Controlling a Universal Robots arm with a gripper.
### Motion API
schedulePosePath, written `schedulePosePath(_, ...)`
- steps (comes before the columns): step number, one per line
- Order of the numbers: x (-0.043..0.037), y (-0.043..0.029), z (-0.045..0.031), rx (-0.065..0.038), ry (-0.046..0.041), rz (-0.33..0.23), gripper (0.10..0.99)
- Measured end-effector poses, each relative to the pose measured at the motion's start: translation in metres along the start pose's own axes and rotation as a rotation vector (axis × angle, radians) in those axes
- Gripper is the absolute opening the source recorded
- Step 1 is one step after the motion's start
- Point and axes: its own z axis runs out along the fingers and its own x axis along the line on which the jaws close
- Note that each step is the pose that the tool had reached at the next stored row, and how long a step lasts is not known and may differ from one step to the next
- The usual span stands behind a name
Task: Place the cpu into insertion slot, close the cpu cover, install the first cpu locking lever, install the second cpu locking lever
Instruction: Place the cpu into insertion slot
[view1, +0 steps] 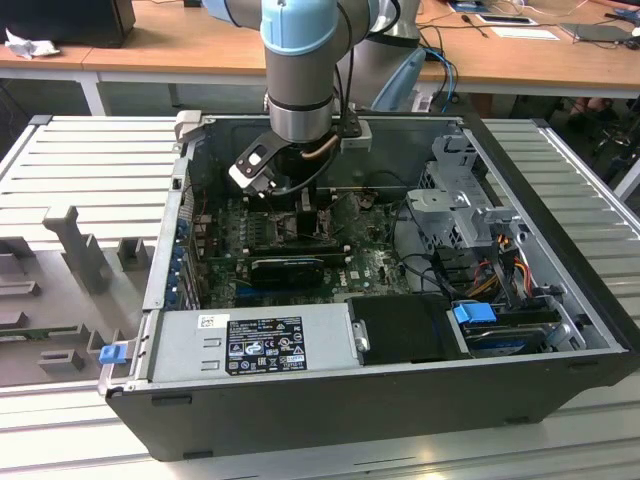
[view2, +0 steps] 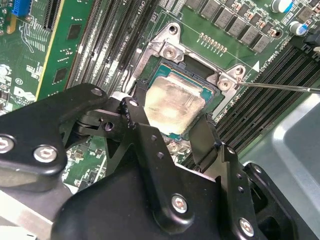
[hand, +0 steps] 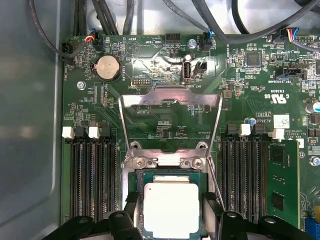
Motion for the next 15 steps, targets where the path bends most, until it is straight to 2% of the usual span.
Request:
schedulePosePath(8,0.0016,0.0003,-0.0001,0.0,0.002,0.0,0.608)
schedulePosePath(13,0.0017,0.0008,-0.006,0.0,0.0016,0.0,0.608)
schedulePosePath(14,0.0018,0.0008,-0.0073,0.0,0.0016,0.0,0.596)
schedulePosePath(15,0.0018,0.0009,-0.0086,0.0,0.0015,0.0,0.529)
